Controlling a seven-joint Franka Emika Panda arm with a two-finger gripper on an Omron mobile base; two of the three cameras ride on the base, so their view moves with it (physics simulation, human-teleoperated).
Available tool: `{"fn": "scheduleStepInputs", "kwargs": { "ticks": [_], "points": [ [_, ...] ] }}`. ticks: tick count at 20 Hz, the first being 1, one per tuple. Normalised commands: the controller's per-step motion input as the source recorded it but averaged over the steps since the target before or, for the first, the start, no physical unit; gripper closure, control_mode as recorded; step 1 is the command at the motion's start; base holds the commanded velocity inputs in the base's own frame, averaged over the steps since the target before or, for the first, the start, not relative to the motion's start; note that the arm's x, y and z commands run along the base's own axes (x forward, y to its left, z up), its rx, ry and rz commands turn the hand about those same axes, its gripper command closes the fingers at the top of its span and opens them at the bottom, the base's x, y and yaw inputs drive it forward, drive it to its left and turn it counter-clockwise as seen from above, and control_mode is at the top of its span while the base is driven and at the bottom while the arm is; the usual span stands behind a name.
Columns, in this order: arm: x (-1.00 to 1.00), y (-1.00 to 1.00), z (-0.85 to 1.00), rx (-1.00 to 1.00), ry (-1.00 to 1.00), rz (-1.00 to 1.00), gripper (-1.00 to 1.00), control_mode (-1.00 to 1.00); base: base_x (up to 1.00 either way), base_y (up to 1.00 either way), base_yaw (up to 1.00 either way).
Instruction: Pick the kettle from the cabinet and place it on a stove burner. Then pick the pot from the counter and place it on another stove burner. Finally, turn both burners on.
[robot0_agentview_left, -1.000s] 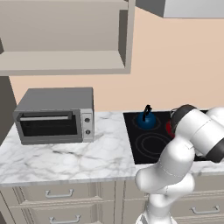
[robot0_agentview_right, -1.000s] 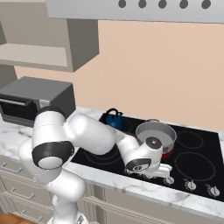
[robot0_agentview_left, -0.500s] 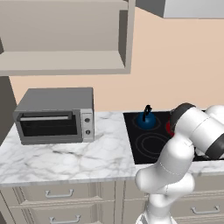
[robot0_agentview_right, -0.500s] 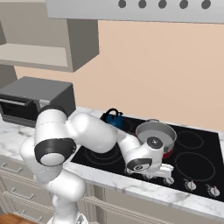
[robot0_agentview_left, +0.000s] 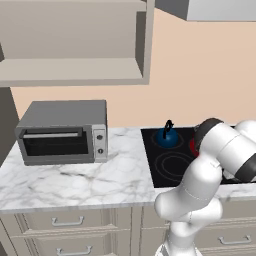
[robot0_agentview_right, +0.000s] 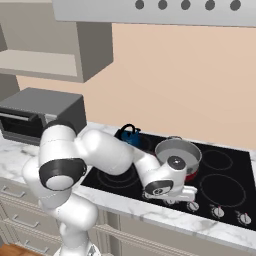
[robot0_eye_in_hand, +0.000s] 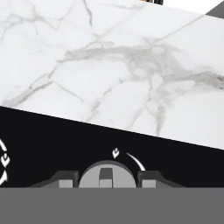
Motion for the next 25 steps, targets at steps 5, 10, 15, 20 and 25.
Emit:
{"fn": "scheduleStepInputs", "kwargs": {
  "ticks": [5, 10, 15, 20, 25],
  "points": [
    [0.00, 0.43, -0.22, -0.08, -0.01, 0.15, 1.00, -1.00, 0.00, 0.00, 0.00],
    [0.01, 0.43, -0.24, -0.07, 0.00, 0.16, 1.00, -1.00, 0.00, 0.00, 0.00],
    [0.05, 0.41, -0.28, -0.05, 0.00, 0.17, 1.00, -1.00, 0.00, 0.00, 0.00],
    [0.01, 0.34, -0.23, -0.05, 0.00, 0.13, -1.00, -1.00, 0.00, 0.00, 0.00],
    [0.01, 0.19, -0.03, -0.04, -0.06, 0.09, -1.00, -1.00, 0.00, 0.00, 0.00]
  ]
}}
